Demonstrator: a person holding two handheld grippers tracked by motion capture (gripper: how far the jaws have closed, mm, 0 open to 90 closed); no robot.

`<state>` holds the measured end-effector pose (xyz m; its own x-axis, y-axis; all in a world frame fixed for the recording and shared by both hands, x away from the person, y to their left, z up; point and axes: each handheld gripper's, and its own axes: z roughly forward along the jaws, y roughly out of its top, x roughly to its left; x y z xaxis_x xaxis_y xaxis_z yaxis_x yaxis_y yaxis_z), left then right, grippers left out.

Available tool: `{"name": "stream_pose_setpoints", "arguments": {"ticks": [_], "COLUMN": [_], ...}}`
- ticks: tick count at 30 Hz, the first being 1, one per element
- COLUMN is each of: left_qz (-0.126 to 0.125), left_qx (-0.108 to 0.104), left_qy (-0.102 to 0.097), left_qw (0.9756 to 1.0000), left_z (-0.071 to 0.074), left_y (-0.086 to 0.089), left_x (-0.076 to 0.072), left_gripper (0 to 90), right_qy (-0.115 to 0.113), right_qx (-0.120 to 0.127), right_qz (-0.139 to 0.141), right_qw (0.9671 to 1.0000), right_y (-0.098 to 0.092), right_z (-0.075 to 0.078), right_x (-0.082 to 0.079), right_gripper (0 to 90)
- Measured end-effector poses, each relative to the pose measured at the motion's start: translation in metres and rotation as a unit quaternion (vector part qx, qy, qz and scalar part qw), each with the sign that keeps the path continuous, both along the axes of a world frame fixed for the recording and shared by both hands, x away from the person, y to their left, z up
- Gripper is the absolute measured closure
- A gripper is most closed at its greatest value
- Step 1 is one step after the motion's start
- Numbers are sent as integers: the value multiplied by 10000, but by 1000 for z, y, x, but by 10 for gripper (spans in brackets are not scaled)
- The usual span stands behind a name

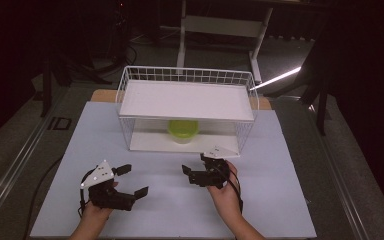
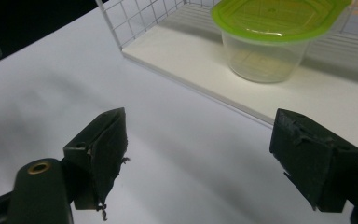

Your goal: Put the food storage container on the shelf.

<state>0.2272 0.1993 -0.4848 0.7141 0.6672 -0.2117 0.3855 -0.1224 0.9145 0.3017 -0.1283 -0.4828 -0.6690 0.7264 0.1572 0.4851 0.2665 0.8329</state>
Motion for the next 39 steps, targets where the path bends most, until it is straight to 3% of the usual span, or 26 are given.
{"name": "stream_pose_setpoints", "arguments": {"ticks": [5, 11, 18, 22, 35, 39], "left_qz": [78, 164, 212, 247, 466, 428], "left_qx": [53, 120, 109, 232, 96, 150], "left_qy": [1, 45, 9, 38, 51, 44], "left_qw": [10000, 9998, 9997, 9994, 9989, 9990], "left_z": [1, -1, -2, -4, -7, -10], "left_y": [10, 19, 27, 29, 47, 49], "left_x": [-4, -8, -12, -13, -22, -22], "left_gripper": [15, 15, 15, 15, 15, 14], "right_qy": [-17, -37, -51, -227, -326, -314], "right_qx": [192, 81, 131, -15, 52, 14], "right_qz": [133, 38, 88, 180, 10, -27], "right_qw": [9997, 10000, 9999, 9996, 9995, 9995], "right_y": [-19, -34, -46, -53, -86, -95], "right_z": [-2, -5, -1, 1, 12, 12], "right_x": [-12, -24, -36, -45, -69, -72], "right_gripper": [187, 178, 174, 174, 169, 170]}}
